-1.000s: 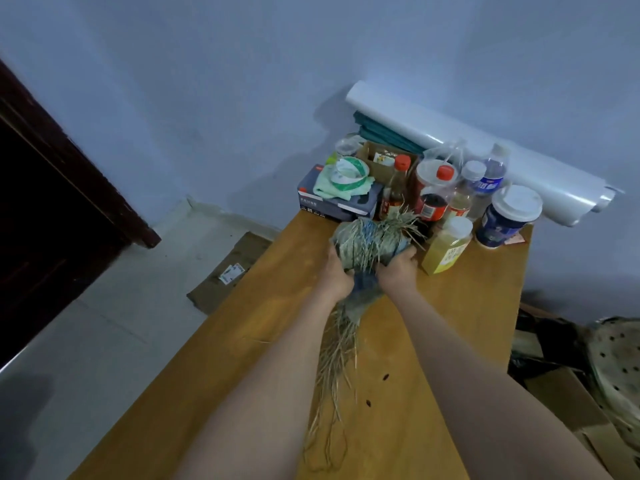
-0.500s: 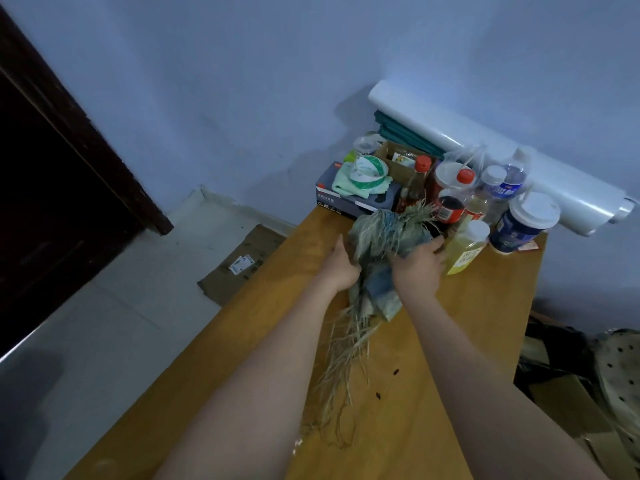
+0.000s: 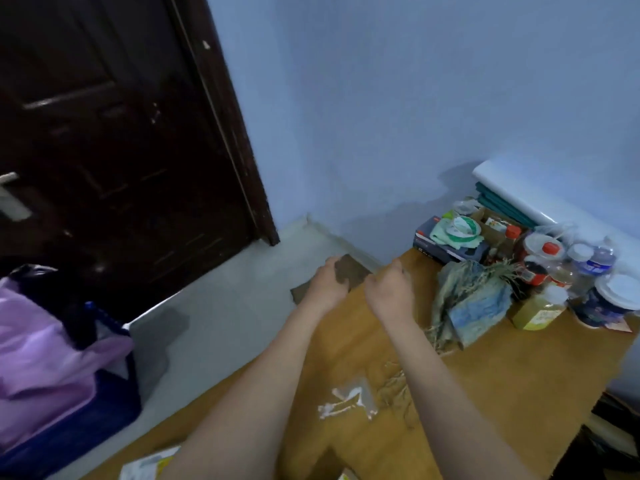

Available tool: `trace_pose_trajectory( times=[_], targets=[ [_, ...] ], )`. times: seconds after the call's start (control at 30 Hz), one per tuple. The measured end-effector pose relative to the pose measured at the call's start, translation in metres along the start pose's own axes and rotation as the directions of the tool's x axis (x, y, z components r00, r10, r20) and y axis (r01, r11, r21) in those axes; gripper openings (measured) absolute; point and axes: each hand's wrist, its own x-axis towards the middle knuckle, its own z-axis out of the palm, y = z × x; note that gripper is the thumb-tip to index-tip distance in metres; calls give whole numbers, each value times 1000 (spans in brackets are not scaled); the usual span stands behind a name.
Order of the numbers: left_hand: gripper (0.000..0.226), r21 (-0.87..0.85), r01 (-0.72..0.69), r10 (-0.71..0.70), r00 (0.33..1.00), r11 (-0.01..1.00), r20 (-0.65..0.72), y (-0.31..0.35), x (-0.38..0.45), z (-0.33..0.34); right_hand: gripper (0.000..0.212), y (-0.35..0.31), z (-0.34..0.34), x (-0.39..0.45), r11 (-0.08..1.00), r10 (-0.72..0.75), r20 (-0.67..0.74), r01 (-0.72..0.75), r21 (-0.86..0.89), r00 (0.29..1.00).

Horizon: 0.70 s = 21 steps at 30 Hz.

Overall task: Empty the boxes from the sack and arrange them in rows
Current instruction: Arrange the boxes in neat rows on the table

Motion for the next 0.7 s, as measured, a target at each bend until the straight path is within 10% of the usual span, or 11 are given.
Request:
trace_pose_trajectory(
  times=[0.7],
  targets=[
    [32, -302, 329, -441, 754, 895, -486, -281, -406, -284, 65, -176, 215, -382, 849, -301, 721, 520, -96, 624]
  ],
)
